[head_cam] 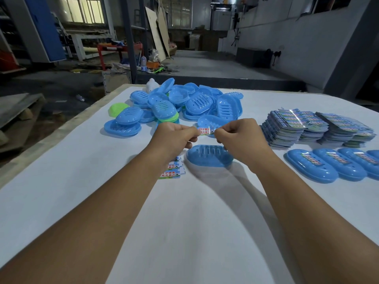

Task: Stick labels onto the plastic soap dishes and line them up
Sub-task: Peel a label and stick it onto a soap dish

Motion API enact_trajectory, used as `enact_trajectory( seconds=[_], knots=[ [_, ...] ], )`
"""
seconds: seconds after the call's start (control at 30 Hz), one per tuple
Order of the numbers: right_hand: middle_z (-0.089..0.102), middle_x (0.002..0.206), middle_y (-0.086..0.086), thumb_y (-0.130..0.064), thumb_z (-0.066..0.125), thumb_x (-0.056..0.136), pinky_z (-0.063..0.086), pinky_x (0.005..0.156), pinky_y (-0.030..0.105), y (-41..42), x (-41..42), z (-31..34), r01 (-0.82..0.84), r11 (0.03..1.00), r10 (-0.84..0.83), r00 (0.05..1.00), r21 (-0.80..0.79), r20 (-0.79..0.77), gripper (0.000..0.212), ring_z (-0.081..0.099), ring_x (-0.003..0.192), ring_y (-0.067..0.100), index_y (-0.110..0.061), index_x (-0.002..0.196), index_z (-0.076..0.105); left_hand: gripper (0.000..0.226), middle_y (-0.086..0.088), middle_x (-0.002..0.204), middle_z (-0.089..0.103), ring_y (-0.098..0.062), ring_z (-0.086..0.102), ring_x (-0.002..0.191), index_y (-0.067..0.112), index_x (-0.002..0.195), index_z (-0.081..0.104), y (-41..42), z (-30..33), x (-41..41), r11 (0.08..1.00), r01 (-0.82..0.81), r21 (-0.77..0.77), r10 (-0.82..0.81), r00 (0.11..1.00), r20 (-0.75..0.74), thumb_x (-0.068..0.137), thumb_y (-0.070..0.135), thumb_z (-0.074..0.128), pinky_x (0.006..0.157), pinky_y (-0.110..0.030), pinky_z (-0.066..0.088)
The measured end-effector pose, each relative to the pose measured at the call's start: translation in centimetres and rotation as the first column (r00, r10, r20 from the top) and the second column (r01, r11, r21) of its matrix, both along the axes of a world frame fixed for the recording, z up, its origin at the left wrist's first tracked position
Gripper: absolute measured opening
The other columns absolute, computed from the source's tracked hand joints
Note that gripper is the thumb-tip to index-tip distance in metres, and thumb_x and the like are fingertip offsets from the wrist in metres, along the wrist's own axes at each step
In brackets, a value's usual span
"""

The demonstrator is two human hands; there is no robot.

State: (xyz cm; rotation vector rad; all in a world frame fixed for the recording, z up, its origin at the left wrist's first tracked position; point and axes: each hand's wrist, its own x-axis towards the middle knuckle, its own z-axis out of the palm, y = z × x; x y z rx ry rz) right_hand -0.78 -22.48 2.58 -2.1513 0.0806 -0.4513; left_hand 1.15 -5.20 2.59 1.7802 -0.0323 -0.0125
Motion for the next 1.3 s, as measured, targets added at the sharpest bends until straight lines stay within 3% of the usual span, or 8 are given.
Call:
enact_trajectory(
  seconds=[0.2, 0.47, 0.53, 0.6, 0.77, 0.93, 1.13, 1.3],
  knots=[
    [0.05, 0.062, 0.009, -0.028, 0.069, 0.078, 0.038, 0.057, 0.031, -0.4, 0.1, 0.0, -0.02, 0.999, 0.022, 0.998, 0.035, -0.059, 0.031, 0.043, 0.059, 0.016, 0.004, 0.077, 0.068, 0.015, 0.008, 0.073, 0.075, -0.001, 0.061, 0.058, 0.016, 0.084, 0.078, -0.1, -0.1, -0.2, 0.998, 0.07, 0.009, -0.07, 0.997, 0.02, 0.083, 0.031, 0.076, 0.059, -0.022, 0.041],
    [0.054, 0.064, 0.012, -0.032, 0.069, 0.075, 0.036, 0.052, 0.03, -1.3, -0.2, 0.5, -0.015, 0.999, 0.02, 0.982, 0.029, -0.187, 0.037, 0.04, 0.056, 0.019, 0.006, 0.074, 0.068, 0.029, 0.017, 0.059, 0.066, 0.001, 0.051, 0.046, 0.02, 0.075, 0.076, -0.3, -0.2, 0.0, 0.991, 0.004, 0.131, -0.002, 1.0, -0.011, 0.078, 0.049, 0.078, 0.042, -0.016, 0.036],
    [0.055, 0.062, 0.009, -0.033, 0.07, 0.074, 0.036, 0.051, 0.03, -1.5, -0.1, 0.4, -0.006, 0.999, 0.014, 0.977, 0.037, -0.212, 0.04, 0.041, 0.056, 0.02, 0.007, 0.074, 0.067, 0.031, 0.015, 0.059, 0.066, 0.0, 0.055, 0.052, 0.022, 0.071, 0.075, -0.4, -0.5, 0.2, 0.984, -0.017, 0.175, 0.015, 1.0, 0.011, 0.075, 0.052, 0.08, 0.047, -0.019, 0.039],
    [0.054, 0.059, 0.006, -0.038, 0.077, 0.072, 0.035, 0.049, 0.029, -1.6, -0.1, 0.4, -0.014, 0.999, 0.022, 0.969, 0.034, -0.246, 0.044, 0.042, 0.054, 0.019, 0.004, 0.068, 0.065, 0.03, 0.013, 0.062, 0.07, -0.001, 0.06, 0.057, 0.023, 0.07, 0.075, -0.6, -0.8, 0.4, 0.977, -0.009, 0.211, 0.005, 1.0, 0.019, 0.074, 0.052, 0.081, 0.05, -0.019, 0.044],
    [0.045, 0.048, 0.0, -0.042, 0.085, 0.074, 0.027, 0.035, 0.016, -1.8, 0.0, 0.0, -0.015, 0.999, 0.0, 0.96, -0.053, -0.281, 0.041, 0.032, 0.035, 0.013, -0.008, 0.065, 0.064, 0.033, -0.005, 0.062, 0.07, -0.011, 0.049, 0.041, 0.014, 0.073, 0.078, -0.9, -1.3, 0.8, 0.945, 0.032, 0.324, -0.042, 0.999, 0.024, 0.075, 0.047, 0.081, 0.043, -0.018, 0.041],
    [0.054, 0.052, 0.001, -0.041, 0.083, 0.073, 0.041, 0.044, 0.022, -1.8, 0.3, -0.3, 0.01, 0.989, -0.053, 0.954, -0.145, -0.294, 0.046, 0.042, 0.036, 0.011, 0.003, 0.08, 0.073, 0.027, 0.003, 0.045, 0.058, -0.008, 0.047, 0.037, 0.017, 0.072, 0.078, -1.0, -1.5, 1.0, 0.877, 0.022, 0.48, -0.048, 0.998, 0.043, 0.074, 0.043, 0.073, 0.042, -0.018, 0.038],
    [0.053, 0.04, -0.006, -0.039, 0.084, 0.071, 0.046, 0.045, 0.022, -1.8, 0.6, -0.5, 0.003, 0.989, -0.049, 0.95, -0.147, -0.308, 0.04, 0.048, 0.032, 0.008, -0.001, 0.078, 0.073, 0.029, -0.009, 0.057, 0.068, -0.016, 0.052, 0.044, 0.013, 0.072, 0.077, -1.1, -1.6, 1.1, 0.853, 0.016, 0.521, -0.06, 0.996, 0.066, 0.072, 0.042, 0.069, 0.048, -0.021, 0.043],
    [0.053, 0.042, -0.004, -0.04, 0.083, 0.071, 0.044, 0.05, 0.025, -1.7, 0.7, -0.5, 0.004, 0.985, -0.059, 0.947, -0.173, -0.317, 0.04, 0.047, 0.031, 0.01, -0.002, 0.075, 0.072, 0.03, -0.008, 0.051, 0.066, -0.018, 0.053, 0.043, 0.013, 0.071, 0.076, -1.3, -1.6, 0.9, 0.829, -0.004, 0.559, -0.056, 0.994, 0.09, 0.071, 0.041, 0.068, 0.047, -0.022, 0.045]
  ],
)
